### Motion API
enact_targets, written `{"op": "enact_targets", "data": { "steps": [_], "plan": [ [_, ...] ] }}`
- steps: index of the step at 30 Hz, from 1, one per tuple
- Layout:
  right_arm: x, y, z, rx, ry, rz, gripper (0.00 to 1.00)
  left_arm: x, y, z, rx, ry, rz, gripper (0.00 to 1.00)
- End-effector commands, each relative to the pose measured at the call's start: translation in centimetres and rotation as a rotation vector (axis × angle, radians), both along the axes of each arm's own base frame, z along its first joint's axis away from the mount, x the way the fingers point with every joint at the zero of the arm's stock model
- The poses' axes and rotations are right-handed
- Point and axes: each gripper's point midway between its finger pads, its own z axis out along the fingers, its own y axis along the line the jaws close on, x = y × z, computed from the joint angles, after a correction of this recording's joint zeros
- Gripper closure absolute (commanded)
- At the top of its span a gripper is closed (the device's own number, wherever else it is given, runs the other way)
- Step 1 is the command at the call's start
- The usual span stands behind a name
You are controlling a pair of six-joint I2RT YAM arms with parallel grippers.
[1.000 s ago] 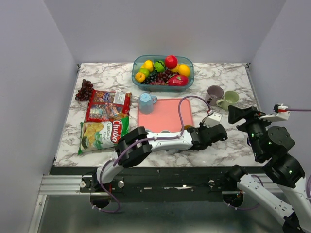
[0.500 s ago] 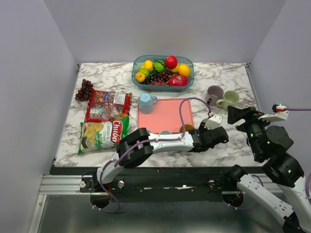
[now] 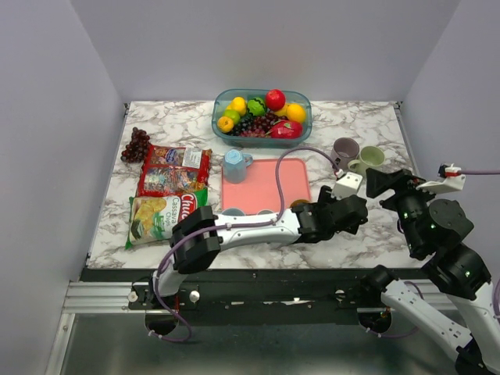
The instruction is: Turn the mug right side up
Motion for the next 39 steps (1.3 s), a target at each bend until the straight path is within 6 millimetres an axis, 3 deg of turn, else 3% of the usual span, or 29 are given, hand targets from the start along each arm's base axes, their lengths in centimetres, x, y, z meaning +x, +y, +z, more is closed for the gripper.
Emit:
{"op": "enact_targets", "data": {
  "steps": [1,3,8,9,10,12,13,15,17,18,21,22,24,25,28,29,30,31,32,35,36,38,39],
  "plan": [
    [-0.3,-0.1,1.7,0.023,-0.024,0.005,0.16,0.6,1.3,5.7,-0.088,-0.093,0.031,0.18],
    [-0.2,0.1,2.3,0.017,-0.029,0.013,0.16,1.6,3.0,7.6,-0.063,-0.171,0.054,0.16],
    [1.0,2.2,2.1,-0.022,0.001,0.085,0.16,4.8,8.4,9.4,-0.019,-0.255,0.142,0.11],
    [1.3,2.7,2.0,-0.026,0.008,0.097,0.16,5.3,9.7,10.7,-0.051,-0.261,0.159,0.11],
    [1.5,3.3,2.1,-0.027,0.007,0.118,0.16,5.7,11.1,9.2,-0.022,-0.246,0.175,0.11],
    [2.6,4.7,1.3,-0.054,0.036,0.153,0.16,7.7,14.4,9.7,-0.039,-0.238,0.254,0.10],
    [3.0,5.6,1.4,-0.055,0.033,0.185,0.16,8.0,15.9,8.4,-0.014,-0.224,0.275,0.10],
    [4.4,7.4,0.4,-0.092,0.065,0.231,0.16,9.7,19.6,7.7,0.003,-0.213,0.350,0.09],
    [5.4,9.7,0.2,-0.111,0.068,0.308,0.17,10.7,21.8,7.1,0.006,-0.197,0.397,0.08],
    [6.7,11.1,-1.2,-0.134,0.113,0.336,0.18,11.8,23.8,7.3,0.005,-0.198,0.446,0.07],
    [8.5,14.3,-2.1,-0.145,0.135,0.428,0.17,12.9,27.1,6.0,0.038,-0.181,0.512,0.04],
    [9.5,16.1,-3.3,-0.149,0.157,0.479,0.17,13.9,29.1,5.5,0.056,-0.173,0.560,0.03],
    [10.8,17.9,-4.4,-0.154,0.170,0.520,0.18,14.9,30.9,5.0,0.062,-0.157,0.599,0.01],
    [12.0,19.4,-5.8,-0.156,0.193,0.549,0.18,16.0,32.9,4.7,0.069,-0.147,0.646,0.01],
    [14.0,22.2,-6.6,-0.140,0.190,0.612,0.19,17.4,34.3,4.2,0.062,-0.116,0.669,0.01],
    [15.1,23.2,-8.7,-0.144,0.235,0.617,0.20,18.2,35.3,4.1,0.059,-0.110,0.697,0.01],
    [15.7,24.1,-9.3,-0.139,0.247,0.642,0.21,18.6,35.6,3.7,0.058,-0.094,0.706,0.01],
    [16.5,25.2,-8.5,-0.123,0.227,0.661,0.24,19.1,35.9,3.7,0.051,-0.091,0.718,0.01],
    [17.7,26.2,-10.8,-0.121,0.280,0.659,0.25,19.7,36.6,3.6,0.046,-0.085,0.738,0.01],
    [19.8,28.0,-11.3,-0.090,0.290,0.657,0.30,20.7,36.9,2.8,0.036,-0.051,0.752,0.01],
    [20.7,28.5,-13.1,-0.091,0.321,0.656,0.31,20.9,37.1,2.4,0.041,-0.040,0.759,0.01],
    [21.9,29.7,-13.3,-0.082,0.309,0.663,0.34,21.2,37.2,2.0,0.038,-0.035,0.766,0.01],
    [22.7,30.2,-15.3,-0.087,0.344,0.664,0.35,21.3,37.2,1.7,0.040,-0.031,0.767,0.01]
  ]
}}
